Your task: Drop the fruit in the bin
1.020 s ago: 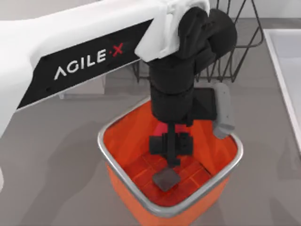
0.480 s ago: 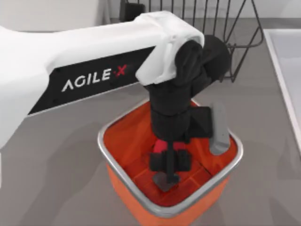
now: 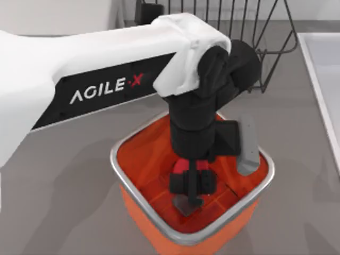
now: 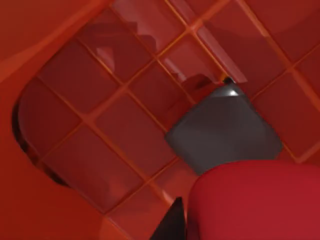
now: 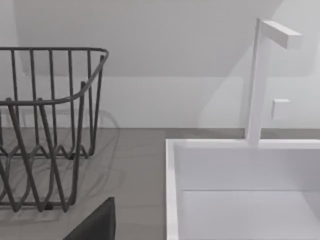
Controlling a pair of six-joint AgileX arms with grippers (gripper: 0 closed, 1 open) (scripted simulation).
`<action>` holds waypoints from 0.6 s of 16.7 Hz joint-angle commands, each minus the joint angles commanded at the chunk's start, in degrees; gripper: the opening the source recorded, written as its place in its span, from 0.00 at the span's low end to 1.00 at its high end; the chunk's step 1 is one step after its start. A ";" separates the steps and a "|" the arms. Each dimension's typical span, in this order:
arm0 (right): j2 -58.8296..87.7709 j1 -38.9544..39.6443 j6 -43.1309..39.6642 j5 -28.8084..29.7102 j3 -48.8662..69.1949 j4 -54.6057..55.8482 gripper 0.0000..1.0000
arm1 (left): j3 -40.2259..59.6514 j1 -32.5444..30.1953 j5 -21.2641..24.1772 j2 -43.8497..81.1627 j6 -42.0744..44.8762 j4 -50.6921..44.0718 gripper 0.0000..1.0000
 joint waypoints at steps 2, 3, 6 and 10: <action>0.00 0.00 0.00 0.00 0.00 0.00 1.00 | 0.00 0.00 0.00 0.00 0.00 0.00 0.75; 0.00 0.00 0.00 0.00 0.00 0.00 1.00 | 0.00 0.00 0.00 0.00 0.00 0.00 0.83; 0.00 0.00 0.00 0.00 0.00 0.00 1.00 | 0.00 0.00 0.00 0.00 0.00 0.00 1.00; 0.00 0.00 0.00 0.00 0.00 0.00 1.00 | 0.00 0.00 0.00 0.00 0.00 0.00 1.00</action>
